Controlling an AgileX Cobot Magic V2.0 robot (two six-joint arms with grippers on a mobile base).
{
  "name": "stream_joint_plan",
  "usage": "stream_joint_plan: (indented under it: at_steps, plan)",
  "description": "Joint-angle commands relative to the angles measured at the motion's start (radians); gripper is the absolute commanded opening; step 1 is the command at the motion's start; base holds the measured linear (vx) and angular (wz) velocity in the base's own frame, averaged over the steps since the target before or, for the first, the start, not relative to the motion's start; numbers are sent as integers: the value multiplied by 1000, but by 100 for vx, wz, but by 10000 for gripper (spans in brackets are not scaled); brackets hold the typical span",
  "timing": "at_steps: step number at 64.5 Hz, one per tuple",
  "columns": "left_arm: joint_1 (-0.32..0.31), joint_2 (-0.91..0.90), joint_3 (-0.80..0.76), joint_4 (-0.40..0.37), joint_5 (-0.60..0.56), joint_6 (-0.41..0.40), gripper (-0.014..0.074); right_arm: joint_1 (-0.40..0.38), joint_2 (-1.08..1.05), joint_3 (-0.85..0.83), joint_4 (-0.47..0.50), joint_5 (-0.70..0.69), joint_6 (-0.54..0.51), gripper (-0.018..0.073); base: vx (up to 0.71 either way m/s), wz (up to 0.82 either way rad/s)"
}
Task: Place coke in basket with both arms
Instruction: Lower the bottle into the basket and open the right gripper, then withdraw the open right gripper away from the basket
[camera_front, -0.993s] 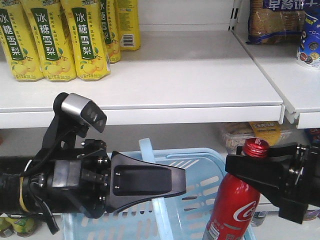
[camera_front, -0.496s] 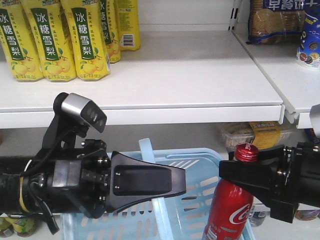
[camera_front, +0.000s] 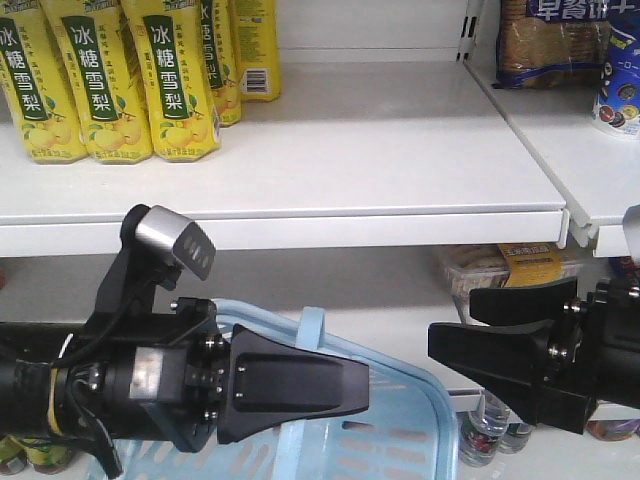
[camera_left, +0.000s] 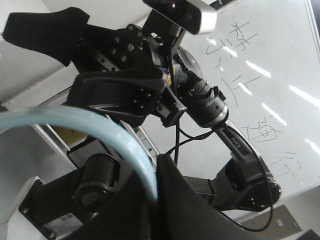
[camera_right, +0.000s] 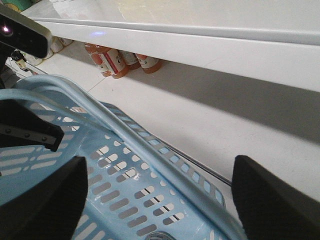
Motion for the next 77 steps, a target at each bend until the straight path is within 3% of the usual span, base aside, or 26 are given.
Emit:
stream_joint_plan:
  at_steps: [1,8,16,40,56,69,77]
  plan:
    - [0,-32,-38,-133,-242,1,-7,-4,-29,-34,15,12,14,484,0,0]
    - [0,-32,-38,-133,-242,1,-7,-4,-83,-34,15,58,37,287,0,0]
    - [0,-32,-38,-133,-242,1,-7,-4,-192,-34,15,132,23,-16,0,0]
    - [0,-32,-38,-133,-242,1,-7,-4,-557,50,15,219,75,-4,0,0]
    - [0,-32,-38,-133,-242,1,-7,-4,-707,321,15,442,67,-4,0,0]
    - [0,-32,-38,-133,-242,1,-7,-4,-711,438,15,644,62,-4,0,0]
    - [0,-32,-38,-133,-242,1,-7,-4,-711,488,15,690,62,-4,0,0]
